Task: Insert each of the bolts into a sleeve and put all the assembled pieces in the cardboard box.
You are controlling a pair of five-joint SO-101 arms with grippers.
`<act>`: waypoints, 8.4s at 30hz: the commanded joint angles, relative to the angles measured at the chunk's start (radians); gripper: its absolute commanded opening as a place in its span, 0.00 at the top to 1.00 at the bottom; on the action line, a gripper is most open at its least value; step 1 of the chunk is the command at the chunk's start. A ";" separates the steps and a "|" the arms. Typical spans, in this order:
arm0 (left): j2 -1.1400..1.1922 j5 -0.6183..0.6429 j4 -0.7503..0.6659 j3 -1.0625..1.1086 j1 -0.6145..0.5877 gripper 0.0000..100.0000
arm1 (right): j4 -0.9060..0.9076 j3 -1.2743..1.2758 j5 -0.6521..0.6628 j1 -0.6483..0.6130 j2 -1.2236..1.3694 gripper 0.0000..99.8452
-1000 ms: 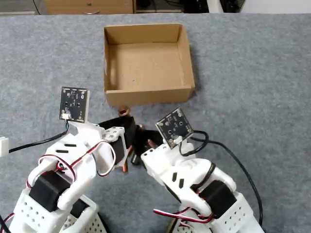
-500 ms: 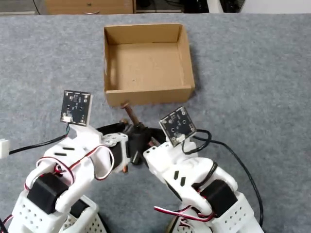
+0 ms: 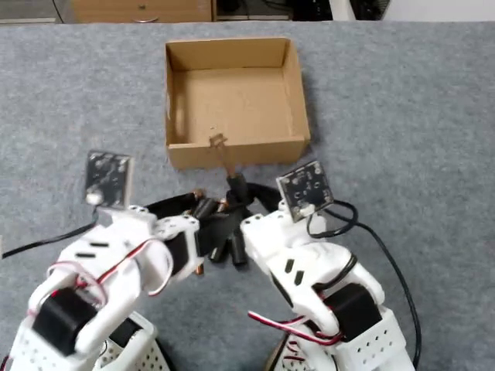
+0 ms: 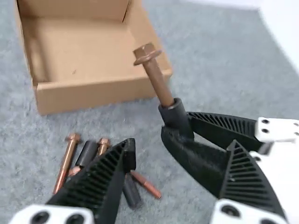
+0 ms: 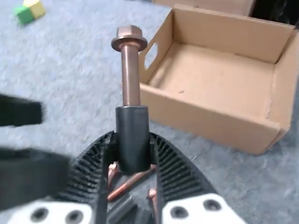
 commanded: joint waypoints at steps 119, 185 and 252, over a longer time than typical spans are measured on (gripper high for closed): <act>-0.205 -0.138 0.008 0.620 -0.318 0.98 | 0.876 -2.804 0.060 0.441 2.218 0.83; -0.205 -0.233 0.017 0.658 -0.887 0.98 | 0.181 -0.173 -0.203 -0.056 0.779 0.86; -0.205 -0.189 0.009 0.723 -0.885 0.98 | 0.077 -0.203 -0.344 -0.119 1.093 0.89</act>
